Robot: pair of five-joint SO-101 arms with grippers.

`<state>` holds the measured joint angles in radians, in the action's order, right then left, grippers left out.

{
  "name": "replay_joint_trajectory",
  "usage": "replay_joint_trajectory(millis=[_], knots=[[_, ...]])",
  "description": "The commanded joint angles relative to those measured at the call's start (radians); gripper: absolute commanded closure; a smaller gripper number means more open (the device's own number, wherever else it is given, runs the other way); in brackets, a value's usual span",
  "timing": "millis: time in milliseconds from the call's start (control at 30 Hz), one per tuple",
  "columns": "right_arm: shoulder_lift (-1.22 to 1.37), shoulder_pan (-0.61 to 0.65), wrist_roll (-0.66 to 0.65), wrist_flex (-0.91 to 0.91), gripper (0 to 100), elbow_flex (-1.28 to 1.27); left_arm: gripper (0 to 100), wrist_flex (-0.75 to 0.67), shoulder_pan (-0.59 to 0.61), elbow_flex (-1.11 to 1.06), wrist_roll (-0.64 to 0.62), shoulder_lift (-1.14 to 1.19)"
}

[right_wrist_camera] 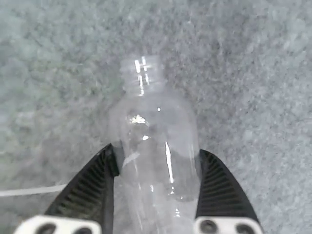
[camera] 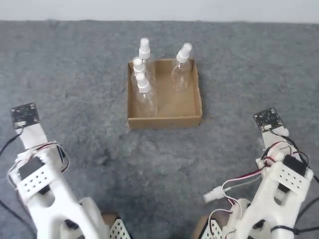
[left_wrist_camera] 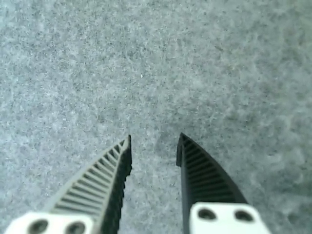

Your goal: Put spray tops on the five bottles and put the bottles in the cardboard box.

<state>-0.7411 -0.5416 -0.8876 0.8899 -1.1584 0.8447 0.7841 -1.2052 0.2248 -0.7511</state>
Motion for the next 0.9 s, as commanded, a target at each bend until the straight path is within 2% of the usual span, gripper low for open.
replay_joint_trajectory(millis=[0,167,333,467,533,633,767,867], knots=[[-0.031,-0.033,-0.012,-0.082,92.4,0.002,86,-0.028,-0.002,-0.005,-0.006,-0.035],[-0.031,-0.044,-0.018,-0.17,92.4,-0.066,86,-0.028,-0.002,-0.005,-0.006,-0.035],[-0.031,-0.044,-0.087,-0.278,92.4,-0.172,86,-0.028,-0.002,-0.007,-0.006,-0.035],[-0.035,-0.036,-0.086,-0.294,92.4,-0.218,86,-0.028,-0.002,-0.007,-0.006,-0.035],[-0.042,-0.008,-0.086,-0.246,92.5,-0.224,86,-0.028,-0.002,-0.007,-0.006,-0.035],[-0.044,0.053,-0.08,-0.084,92.5,-0.193,86,-0.028,-0.002,-0.007,-0.006,-0.035],[-0.044,0.186,0.077,0.119,92.5,-0.121,86,-0.028,-0.002,-0.007,-0.006,-0.035],[-0.044,0.294,0.175,0.206,92.5,-0.098,86,-0.028,-0.002,-0.007,-0.006,-0.035]])
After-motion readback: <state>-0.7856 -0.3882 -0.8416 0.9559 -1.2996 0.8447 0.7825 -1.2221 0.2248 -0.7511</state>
